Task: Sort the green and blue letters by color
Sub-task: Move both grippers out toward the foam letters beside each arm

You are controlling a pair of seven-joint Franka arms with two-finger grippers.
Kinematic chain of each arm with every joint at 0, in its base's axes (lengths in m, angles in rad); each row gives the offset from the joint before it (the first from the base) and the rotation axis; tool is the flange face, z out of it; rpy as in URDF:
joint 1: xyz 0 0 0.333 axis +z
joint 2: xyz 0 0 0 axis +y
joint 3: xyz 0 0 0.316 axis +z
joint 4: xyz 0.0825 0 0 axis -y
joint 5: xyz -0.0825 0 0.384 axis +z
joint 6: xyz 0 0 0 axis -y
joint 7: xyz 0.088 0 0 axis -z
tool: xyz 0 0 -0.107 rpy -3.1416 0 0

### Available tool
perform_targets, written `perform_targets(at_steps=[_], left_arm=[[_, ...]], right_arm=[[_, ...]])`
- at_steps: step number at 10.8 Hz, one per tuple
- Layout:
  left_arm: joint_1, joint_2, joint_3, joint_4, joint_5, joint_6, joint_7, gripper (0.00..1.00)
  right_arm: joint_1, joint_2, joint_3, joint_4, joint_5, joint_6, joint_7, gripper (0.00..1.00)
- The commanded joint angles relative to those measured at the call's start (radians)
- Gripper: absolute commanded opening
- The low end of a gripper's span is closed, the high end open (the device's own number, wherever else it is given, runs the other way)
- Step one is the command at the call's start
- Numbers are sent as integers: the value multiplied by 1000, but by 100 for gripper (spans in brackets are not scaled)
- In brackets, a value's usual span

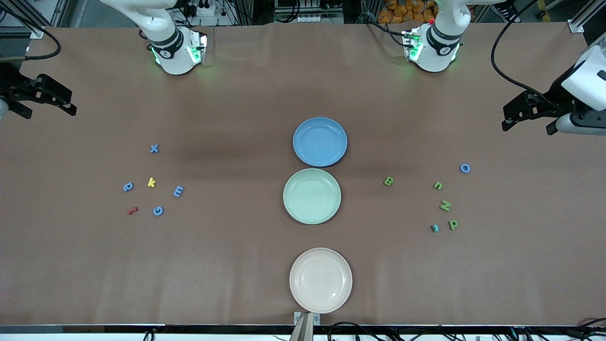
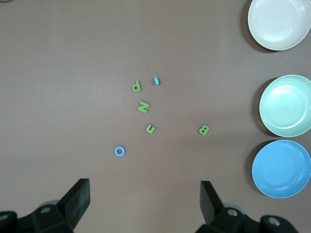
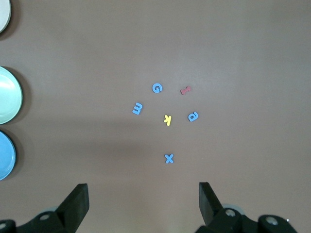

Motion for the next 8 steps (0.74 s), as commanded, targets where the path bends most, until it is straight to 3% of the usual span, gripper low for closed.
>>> perform_targets(at_steps=[1, 4, 8], left_arm=[[-3, 3, 1, 13, -11, 6, -6, 100], [1, 3, 2, 13, -11, 6, -6, 100], [30, 53, 10, -46, -11, 6, -22, 100]], right_arm=[[-24, -26, 12, -31, 10, -3, -19, 100], [-24, -42, 12, -78, 10, 2, -25, 100], [-24, -34, 17, -313, 10, 224, 66, 100]])
